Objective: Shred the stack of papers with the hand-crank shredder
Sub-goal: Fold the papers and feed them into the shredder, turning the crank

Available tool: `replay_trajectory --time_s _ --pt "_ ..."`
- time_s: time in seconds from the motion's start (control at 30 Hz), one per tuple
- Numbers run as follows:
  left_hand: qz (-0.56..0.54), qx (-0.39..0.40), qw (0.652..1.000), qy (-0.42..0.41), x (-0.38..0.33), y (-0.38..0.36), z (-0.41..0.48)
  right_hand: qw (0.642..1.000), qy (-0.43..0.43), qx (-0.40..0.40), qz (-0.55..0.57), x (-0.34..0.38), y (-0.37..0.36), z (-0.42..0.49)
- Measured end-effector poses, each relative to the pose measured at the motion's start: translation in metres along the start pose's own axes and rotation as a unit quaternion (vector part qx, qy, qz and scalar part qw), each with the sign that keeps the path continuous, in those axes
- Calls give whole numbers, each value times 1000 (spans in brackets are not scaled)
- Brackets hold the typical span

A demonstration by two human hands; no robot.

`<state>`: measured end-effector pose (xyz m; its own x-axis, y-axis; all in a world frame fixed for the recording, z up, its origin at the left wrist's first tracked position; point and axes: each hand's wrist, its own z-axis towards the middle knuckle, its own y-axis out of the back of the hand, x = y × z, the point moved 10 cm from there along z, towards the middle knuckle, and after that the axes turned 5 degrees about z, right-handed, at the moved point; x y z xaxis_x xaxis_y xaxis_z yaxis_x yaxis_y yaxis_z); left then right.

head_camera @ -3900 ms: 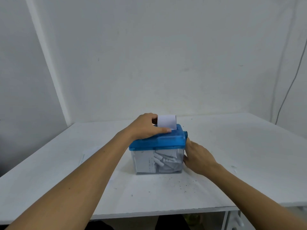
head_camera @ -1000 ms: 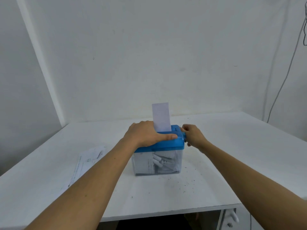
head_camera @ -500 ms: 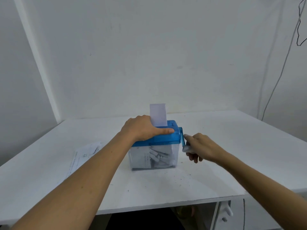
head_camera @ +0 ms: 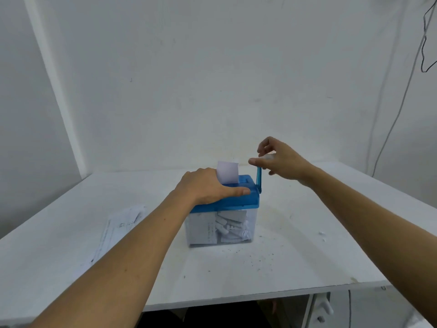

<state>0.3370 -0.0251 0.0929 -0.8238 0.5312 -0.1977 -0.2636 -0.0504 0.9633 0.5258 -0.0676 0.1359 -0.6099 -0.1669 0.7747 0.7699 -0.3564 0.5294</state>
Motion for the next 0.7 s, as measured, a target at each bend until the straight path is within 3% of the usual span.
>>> replay_trajectory --time_s 0.17,0.43,0.6,0.7 --pt "4 3 1000 0 -1 1 0 997 34 -69 11 -14 -16 17" --pt "1 3 1000 -4 -1 0 3 995 -60 -13 72 -51 -44 24" --pt "-50 65 996 -21 5 -7 6 980 -159 29 114 -86 -65 13" --pt "-31 33 999 -21 5 -2 3 979 -161 15 121 -88 -64 11"
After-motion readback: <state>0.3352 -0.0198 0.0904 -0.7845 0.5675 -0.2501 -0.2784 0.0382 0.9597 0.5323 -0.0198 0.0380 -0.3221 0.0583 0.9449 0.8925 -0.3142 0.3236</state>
